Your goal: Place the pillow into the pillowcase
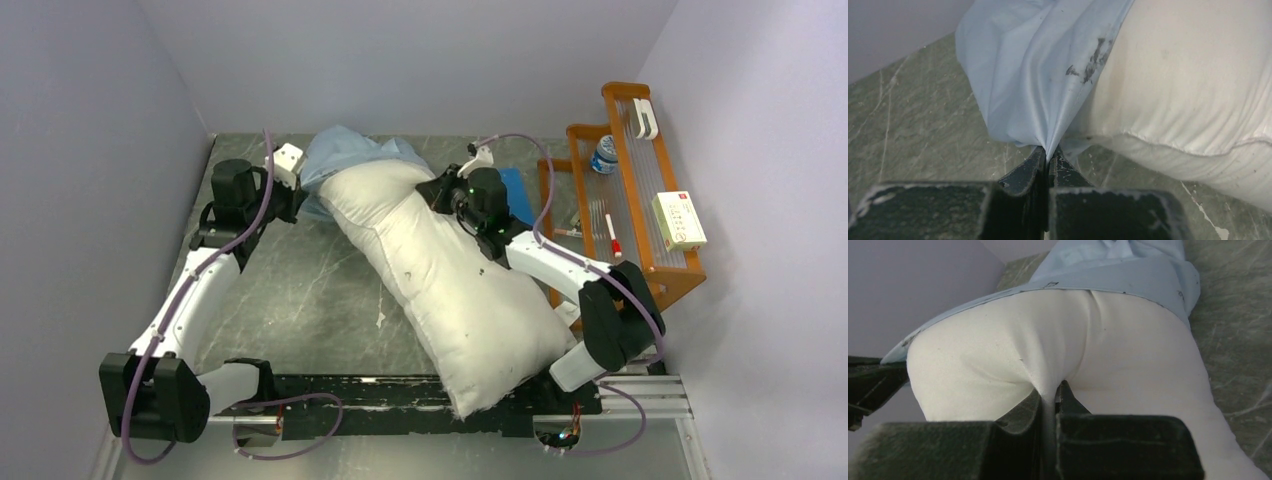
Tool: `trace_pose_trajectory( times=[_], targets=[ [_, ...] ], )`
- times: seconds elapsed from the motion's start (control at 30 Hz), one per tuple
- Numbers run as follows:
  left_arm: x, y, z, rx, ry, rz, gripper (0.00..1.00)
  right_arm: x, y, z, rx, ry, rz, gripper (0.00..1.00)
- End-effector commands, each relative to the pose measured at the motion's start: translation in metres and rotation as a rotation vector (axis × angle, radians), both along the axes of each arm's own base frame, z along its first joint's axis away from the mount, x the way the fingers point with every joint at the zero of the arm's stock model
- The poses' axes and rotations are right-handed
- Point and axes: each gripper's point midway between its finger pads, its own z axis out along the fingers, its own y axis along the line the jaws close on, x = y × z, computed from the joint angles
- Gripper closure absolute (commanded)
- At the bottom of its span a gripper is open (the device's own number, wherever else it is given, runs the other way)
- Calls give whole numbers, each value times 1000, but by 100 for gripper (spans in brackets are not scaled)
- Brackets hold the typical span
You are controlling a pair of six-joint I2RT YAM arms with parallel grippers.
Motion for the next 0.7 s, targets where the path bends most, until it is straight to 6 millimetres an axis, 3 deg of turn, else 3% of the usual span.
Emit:
trace_pose_trajectory(
  times=[0.0, 0.13, 0.27, 0.43, 0.57, 0.67],
  targets=[
    [-9, -2, -8, -32, 50, 2, 93, 29, -34, 71, 147, -194, -200, 100],
    [-27, -35, 6, -158, 52, -121, 92, 19, 4, 54, 77, -179, -107, 100],
    [-44, -52, 17, -195, 37, -197, 92, -12, 44, 33, -67, -209, -11, 100],
    [-80, -79, 3, -267, 179, -321, 88, -31, 55, 3, -178, -184, -8, 100],
    [-96, -78, -14, -241, 282, -324, 69, -39, 70, -5, -194, -189, 63, 100],
    [-92, -63, -5, -228, 275, -194, 60, -52, 81, -9, -212, -186, 155, 100]
  ],
)
